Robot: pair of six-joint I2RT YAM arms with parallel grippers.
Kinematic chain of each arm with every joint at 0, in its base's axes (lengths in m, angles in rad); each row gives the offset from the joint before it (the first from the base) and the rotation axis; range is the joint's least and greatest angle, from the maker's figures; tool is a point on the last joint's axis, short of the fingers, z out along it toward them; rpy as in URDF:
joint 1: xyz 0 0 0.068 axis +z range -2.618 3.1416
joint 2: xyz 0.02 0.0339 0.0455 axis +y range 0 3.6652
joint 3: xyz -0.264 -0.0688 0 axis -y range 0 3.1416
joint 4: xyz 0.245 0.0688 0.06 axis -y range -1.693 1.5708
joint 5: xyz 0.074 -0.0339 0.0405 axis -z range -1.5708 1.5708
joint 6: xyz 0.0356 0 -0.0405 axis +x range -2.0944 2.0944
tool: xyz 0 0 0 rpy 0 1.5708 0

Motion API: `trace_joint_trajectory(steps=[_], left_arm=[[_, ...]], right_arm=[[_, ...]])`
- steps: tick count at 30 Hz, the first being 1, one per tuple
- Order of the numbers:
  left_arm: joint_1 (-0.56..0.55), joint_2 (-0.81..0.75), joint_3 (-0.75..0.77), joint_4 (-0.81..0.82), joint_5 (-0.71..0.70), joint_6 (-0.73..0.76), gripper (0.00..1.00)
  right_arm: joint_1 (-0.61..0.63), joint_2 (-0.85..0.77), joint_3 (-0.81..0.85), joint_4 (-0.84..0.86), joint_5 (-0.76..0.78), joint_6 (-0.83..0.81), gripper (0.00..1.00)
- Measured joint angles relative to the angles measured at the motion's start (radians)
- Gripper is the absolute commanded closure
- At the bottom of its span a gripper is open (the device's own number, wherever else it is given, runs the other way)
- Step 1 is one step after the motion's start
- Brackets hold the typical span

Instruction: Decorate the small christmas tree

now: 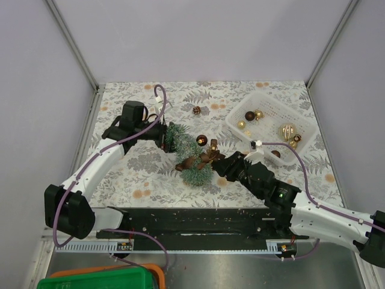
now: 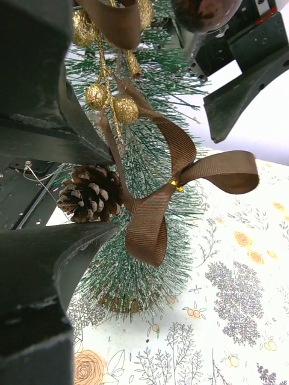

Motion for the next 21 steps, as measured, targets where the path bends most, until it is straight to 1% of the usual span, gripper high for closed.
trace_joint_trajectory(steps=[6, 10, 12, 14, 16, 19, 21], left_arm=[[-0.002, -0.032, -0.013, -0.022, -0.017, 0.014, 0.01], [-0.002, -0.032, -0.013, -0.035, -0.063, 0.015, 0.01], [-0.002, -0.032, -0.013, -0.042, -0.086, 0.018, 0.01], [-0.002, -0.032, -0.013, -0.049, -0.104, 0.023, 0.01], [-0.002, -0.032, -0.013, -0.06, -0.119, 0.026, 0.01], [-0.002, -0.032, -0.013, -0.067, -0.135, 0.032, 0.01], [-0.002, -0.032, -0.013, -0.069, -0.143, 0.038, 0.01]], right_arm=[[0.0, 0.021, 0.0, 0.031, 0.002, 0.0, 0.89], [0.0, 0.06, 0.0, 0.057, -0.006, 0.004, 0.88], [0.0, 0.067, 0.0, 0.06, -0.011, 0.005, 0.86], [0.0, 0.064, -0.003, 0.061, -0.011, 0.007, 0.82], [0.0, 0.053, -0.007, 0.06, -0.011, 0.008, 0.75], [0.0, 0.021, -0.017, 0.059, -0.01, 0.008, 0.68], [0.0, 0.005, -0.024, 0.059, -0.01, 0.011, 0.66]])
